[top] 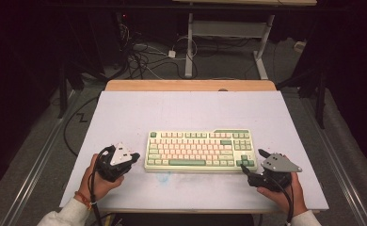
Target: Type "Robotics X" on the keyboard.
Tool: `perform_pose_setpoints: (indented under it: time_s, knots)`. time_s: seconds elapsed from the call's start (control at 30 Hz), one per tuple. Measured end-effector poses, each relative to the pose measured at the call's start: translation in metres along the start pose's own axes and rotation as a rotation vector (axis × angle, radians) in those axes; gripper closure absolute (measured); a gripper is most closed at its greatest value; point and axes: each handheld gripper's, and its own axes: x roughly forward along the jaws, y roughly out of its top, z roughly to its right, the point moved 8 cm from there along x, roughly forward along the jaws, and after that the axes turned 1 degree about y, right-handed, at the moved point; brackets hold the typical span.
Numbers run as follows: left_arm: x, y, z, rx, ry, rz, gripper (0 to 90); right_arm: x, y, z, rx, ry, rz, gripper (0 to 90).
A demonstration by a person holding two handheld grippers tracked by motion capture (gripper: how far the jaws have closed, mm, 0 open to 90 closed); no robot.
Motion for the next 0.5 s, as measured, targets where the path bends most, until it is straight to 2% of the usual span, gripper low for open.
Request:
perform_pose_setpoints:
  time_s: [0.07, 0.33, 0.5]
  knots:
    - [0.003, 0.005, 0.002, 0.007, -0.024, -0.007, 87.4, 0.001, 0.0, -0.001, -0.008, 0.004, -0.003, 20.7]
    - [0.015, 0.03, 0.004, 0.018, -0.059, -0.01, 87.4, 0.002, -0.001, -0.004, -0.014, 0.011, -0.008, 20.7]
    - [0.025, 0.045, 0.008, 0.029, -0.099, -0.009, 87.4, 0.004, -0.003, -0.006, -0.02, 0.015, -0.021, 20.8]
